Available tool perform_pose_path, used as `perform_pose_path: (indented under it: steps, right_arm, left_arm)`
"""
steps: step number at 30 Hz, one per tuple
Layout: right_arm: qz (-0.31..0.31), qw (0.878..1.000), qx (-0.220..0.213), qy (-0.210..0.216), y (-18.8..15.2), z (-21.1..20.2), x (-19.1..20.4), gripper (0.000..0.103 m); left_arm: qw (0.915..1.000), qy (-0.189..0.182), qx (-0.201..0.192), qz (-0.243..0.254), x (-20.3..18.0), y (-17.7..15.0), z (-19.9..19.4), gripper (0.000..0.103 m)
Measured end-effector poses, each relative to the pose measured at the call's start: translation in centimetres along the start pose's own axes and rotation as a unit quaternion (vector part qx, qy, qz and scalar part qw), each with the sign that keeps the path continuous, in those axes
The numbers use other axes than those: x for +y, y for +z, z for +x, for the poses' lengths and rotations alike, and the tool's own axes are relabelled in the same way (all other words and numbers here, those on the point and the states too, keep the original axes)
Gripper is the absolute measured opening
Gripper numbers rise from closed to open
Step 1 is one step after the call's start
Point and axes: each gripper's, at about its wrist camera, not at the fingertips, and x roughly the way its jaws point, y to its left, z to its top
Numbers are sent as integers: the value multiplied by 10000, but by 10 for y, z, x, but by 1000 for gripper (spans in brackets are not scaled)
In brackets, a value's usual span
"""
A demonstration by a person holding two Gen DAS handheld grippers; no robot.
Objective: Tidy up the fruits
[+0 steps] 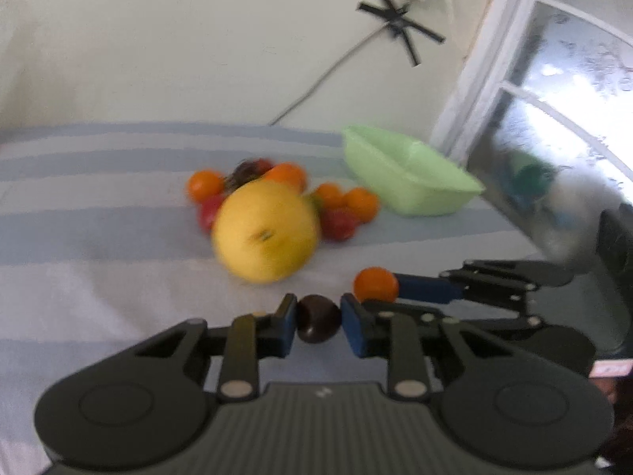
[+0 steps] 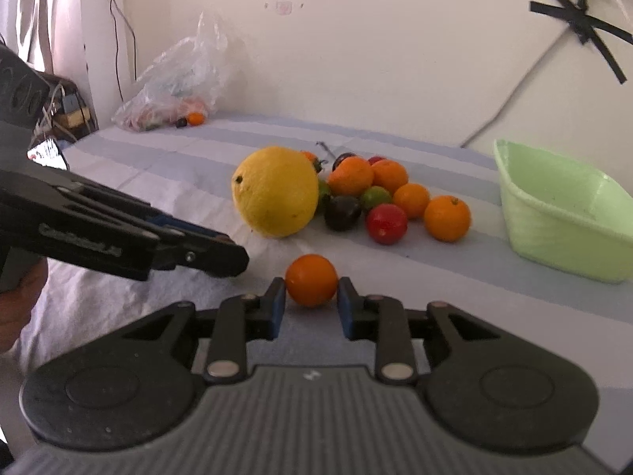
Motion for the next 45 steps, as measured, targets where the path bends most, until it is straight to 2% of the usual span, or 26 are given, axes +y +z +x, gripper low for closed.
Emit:
perform_pose_path:
  steps: [2, 7, 10, 13, 17, 19, 24, 26, 27, 28, 32, 34, 37, 39, 41, 45]
  right_arm:
    - [36, 9997, -218, -142, -1, -12, -6, 31]
    - [249, 9902, -941, -1000, 7, -45, -48, 31]
    - [548, 9818, -1151, -1408, 15, -54, -83, 31]
    - [838, 9732, -1135, -1814, 24, -49, -115, 31]
    - [948, 9674, -954, -2148, 27, -36, -143, 31]
    - [976, 9667, -923, -2177, 25, -32, -147, 32]
    - [1004, 9623, -1058, -2295, 18, -26, -153, 35]
    - [970, 9618, -1116, -2303, 15, -31, -148, 46]
    - [977, 9610, -1152, -2317, 14, -33, -147, 48]
    - [982, 9604, -1166, -2332, 13, -34, -147, 48]
    - [1060, 9550, -1509, -2324, 11, -55, -138, 48]
    - [1123, 9515, -1820, -2210, 10, -69, -129, 48]
    - [1260, 9472, -2281, -1867, 3, -89, -107, 48]
    - [1307, 9530, -2264, -1528, 1, -90, -94, 48]
    - [1287, 9637, -2059, -1111, 1, -84, -77, 48]
    - [1034, 9803, -1635, -399, 8, -62, -37, 48]
  left_arm:
    - [9998, -140, -69, 82, -12, 14, 5, 25]
    - [9972, -731, -171, 48, -41, 67, 43, 25]
    - [9957, -914, -171, -28, -59, 101, 81, 25]
    - [9934, -1086, 65, -364, -66, 127, 126, 25]
    - [9942, -899, 356, -464, -75, 137, 170, 25]
    - [9944, -808, 488, -471, -80, 137, 184, 25]
    - [9969, -571, 506, -204, -95, 129, 197, 28]
    - [9971, -559, 478, -200, -98, 126, 191, 31]
    - [9968, -592, 480, -249, -99, 125, 189, 31]
    - [9972, -489, 222, -527, -100, 125, 182, 31]
    - [9955, -782, -261, -471, -100, 110, 128, 32]
    - [9928, -936, -532, -532, -89, 99, 90, 37]
    - [9905, -760, -913, -695, -59, 80, 36, 41]
    - [9891, -420, -1124, -856, -35, 65, 5, 42]
    - [9871, -48, -1233, -1023, -13, 50, -17, 42]
    - [9797, 96, -1210, -1597, 29, 26, -36, 47]
